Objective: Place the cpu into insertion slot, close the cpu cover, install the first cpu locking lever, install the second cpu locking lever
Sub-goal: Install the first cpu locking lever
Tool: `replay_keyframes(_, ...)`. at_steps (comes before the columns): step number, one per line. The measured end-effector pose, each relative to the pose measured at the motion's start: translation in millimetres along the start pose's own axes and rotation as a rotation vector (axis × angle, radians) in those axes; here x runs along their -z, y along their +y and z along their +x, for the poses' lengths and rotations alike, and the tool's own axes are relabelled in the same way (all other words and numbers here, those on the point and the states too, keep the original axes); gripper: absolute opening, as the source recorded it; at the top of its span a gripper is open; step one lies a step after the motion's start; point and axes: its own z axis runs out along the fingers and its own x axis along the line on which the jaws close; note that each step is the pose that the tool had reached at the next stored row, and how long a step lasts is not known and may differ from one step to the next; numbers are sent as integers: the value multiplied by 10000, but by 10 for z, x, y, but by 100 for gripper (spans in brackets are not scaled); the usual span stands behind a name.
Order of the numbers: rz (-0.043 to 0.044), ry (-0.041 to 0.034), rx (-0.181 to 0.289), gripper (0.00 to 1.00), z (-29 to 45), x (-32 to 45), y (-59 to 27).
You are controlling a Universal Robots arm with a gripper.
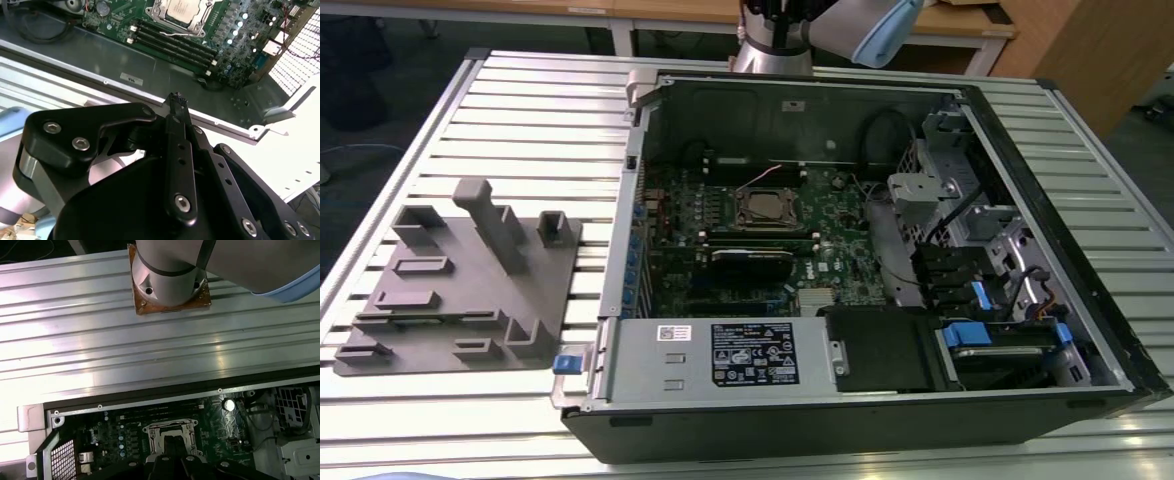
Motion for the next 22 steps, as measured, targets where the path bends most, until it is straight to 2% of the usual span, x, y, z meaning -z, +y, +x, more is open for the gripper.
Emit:
replay_keyframes(6,-4,0,-2,11,-6,-94,-78)
replay_keyframes(22,-3,-1,-2,11,-7,-111,-81)
